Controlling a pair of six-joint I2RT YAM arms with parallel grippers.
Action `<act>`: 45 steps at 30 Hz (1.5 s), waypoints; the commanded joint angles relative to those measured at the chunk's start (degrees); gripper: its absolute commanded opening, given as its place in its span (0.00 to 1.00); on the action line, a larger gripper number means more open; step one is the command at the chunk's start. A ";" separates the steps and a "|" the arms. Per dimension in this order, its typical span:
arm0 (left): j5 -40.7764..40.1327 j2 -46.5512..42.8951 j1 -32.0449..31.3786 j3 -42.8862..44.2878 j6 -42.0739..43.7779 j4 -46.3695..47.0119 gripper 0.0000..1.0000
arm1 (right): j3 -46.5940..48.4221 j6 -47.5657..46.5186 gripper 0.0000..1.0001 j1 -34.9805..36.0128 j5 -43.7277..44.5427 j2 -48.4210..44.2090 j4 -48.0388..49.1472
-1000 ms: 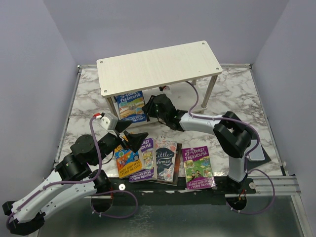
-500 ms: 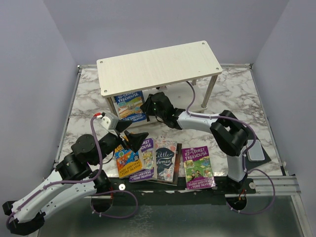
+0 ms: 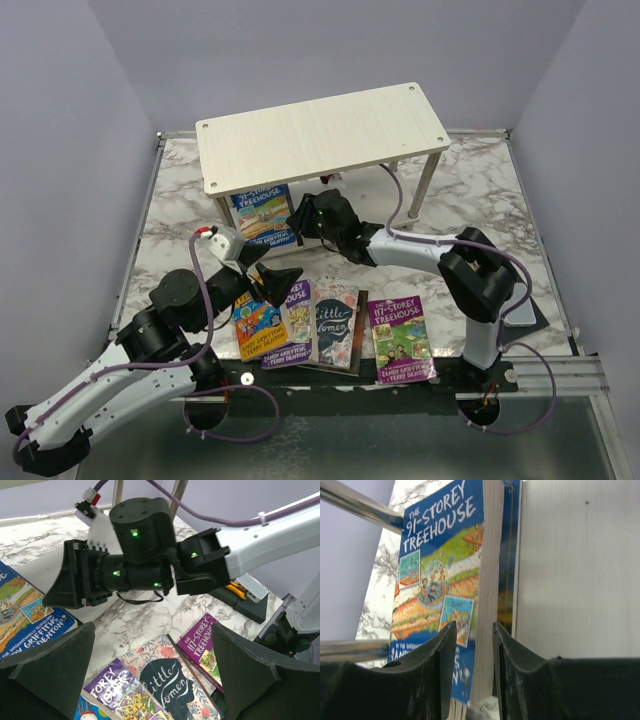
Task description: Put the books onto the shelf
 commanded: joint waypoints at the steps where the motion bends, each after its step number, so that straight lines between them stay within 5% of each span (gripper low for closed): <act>1: 0.65 1.50 0.19 -0.61 -0.83 1.06 0.99 | -5.48 0.21 0.41 0.54 0.42 -8.00 -0.17; 10: -2.99 4.22 0.23 -1.20 -13.31 -1.50 0.99 | -18.01 -0.79 0.54 0.49 -2.45 -24.50 -6.03; 20: -8.78 8.15 0.15 -0.65 -33.51 -17.00 0.99 | -23.87 -4.92 0.57 0.54 -2.70 -38.97 -18.63; 25: -14.33 7.98 0.15 -3.50 -47.07 -26.74 0.99 | -24.89 -7.14 0.56 0.54 -11.23 -42.74 -18.64; 30: -22.19 6.41 0.10 -5.12 -56.71 -34.32 0.99 | -25.91 -5.75 0.54 1.34 -21.40 -42.16 -14.78; 38: -33.77 11.24 0.15 -8.67 -77.71 -46.90 0.99 | -19.07 -5.16 0.54 11.18 -18.27 -28.93 -14.29; 45: -35.17 10.54 0.14 -11.73 -81.46 -45.43 0.99 | -15.26 -3.98 0.55 13.57 -18.90 -19.90 -13.02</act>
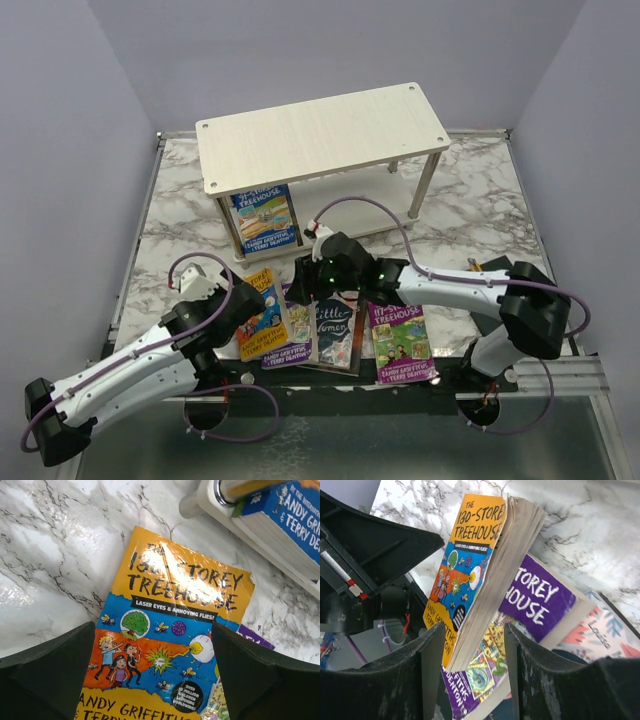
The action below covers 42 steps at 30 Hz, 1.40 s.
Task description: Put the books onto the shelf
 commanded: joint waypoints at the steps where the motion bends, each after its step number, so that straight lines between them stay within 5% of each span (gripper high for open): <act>1: -3.64 -1.14 0.08 -3.17 -5.97 -0.75 0.99 | 4.02 1.10 0.55 1.82 -0.83 5.27 1.36; 25: 0.16 2.70 0.07 -10.64 -2.99 11.14 0.99 | 10.94 1.83 0.51 4.52 5.24 17.66 -5.44; 33: 3.18 2.76 0.07 -13.65 -0.45 16.71 0.99 | 10.21 2.21 0.33 4.84 5.27 17.87 -5.60; 39: 4.44 3.21 0.03 -13.63 3.15 20.04 0.99 | 9.11 3.33 0.01 4.86 5.32 16.92 -5.01; 42: 5.84 2.52 0.08 -13.71 6.12 22.64 0.99 | 7.77 4.11 0.01 4.85 6.43 15.52 -4.50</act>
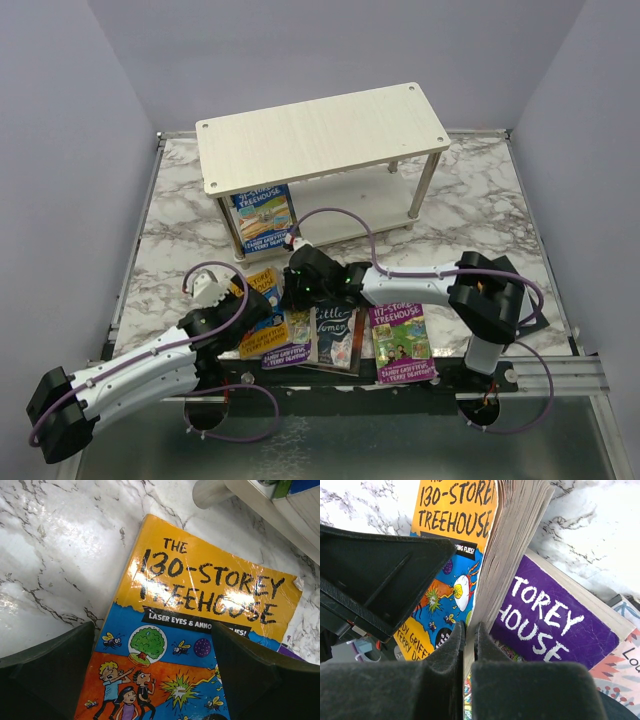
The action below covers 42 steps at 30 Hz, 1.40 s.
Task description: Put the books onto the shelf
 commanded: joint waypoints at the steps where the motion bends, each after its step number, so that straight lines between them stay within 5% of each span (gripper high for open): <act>1: 6.87 -0.52 -0.16 -1.37 5.58 7.35 0.99 | -2.44 1.21 0.01 0.75 2.37 -1.44 -0.37; 15: 22.81 -4.85 -0.20 -1.85 20.31 23.80 0.99 | -11.73 4.73 0.00 0.67 14.30 -16.66 -2.43; 27: 35.96 5.65 -0.38 0.23 28.20 41.96 0.99 | -22.87 9.59 0.00 0.67 22.49 -32.94 -7.98; 38: 39.68 13.81 -1.28 5.93 33.12 47.25 0.98 | -30.19 14.12 0.01 0.67 21.82 -39.72 -9.91; 40: 40.34 14.63 -1.47 6.07 33.35 48.19 0.97 | -30.53 14.76 0.08 0.67 21.81 -40.36 -10.19; 42: 41.50 15.35 -1.64 6.13 33.49 48.84 0.95 | -30.60 15.37 0.29 0.67 21.77 -40.98 -10.67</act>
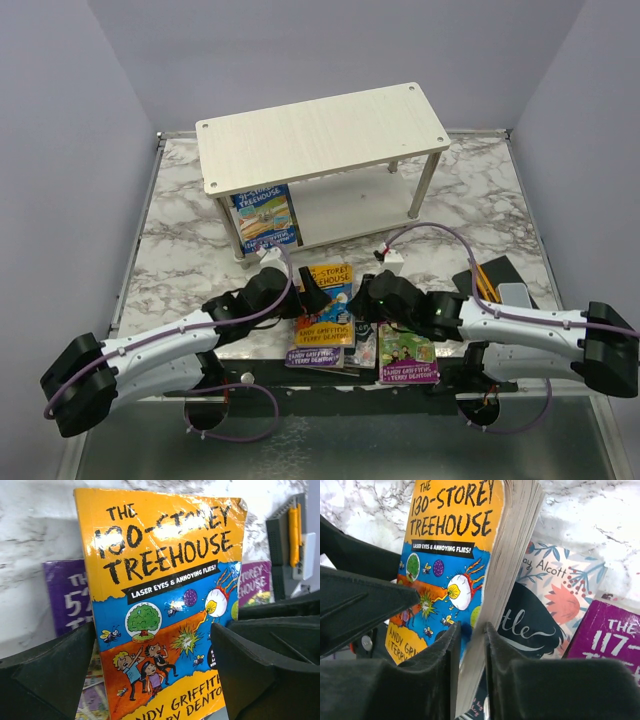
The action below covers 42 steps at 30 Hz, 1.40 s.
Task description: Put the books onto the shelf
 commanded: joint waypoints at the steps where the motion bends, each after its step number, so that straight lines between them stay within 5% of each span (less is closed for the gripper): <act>1: 7.12 1.21 -1.46 2.71 0.49 8.53 0.95 | -1.07 3.02 0.38 0.43 0.41 -1.32 -2.33; 5: 6.81 1.21 -1.93 2.48 0.47 8.76 0.94 | -2.20 5.26 0.55 0.43 -0.28 -3.25 -2.84; 15: 6.21 1.06 -2.02 1.68 0.56 8.74 0.94 | -6.89 10.87 0.61 0.43 -0.42 -7.54 -5.09; 30: -1.55 1.33 -2.03 1.54 1.03 -0.81 0.99 | -12.75 15.19 0.61 0.43 -1.39 -10.03 -1.19; 42: 5.78 6.50 -2.02 1.98 0.74 0.71 0.92 | -14.09 15.58 0.48 0.43 -1.49 -9.50 0.78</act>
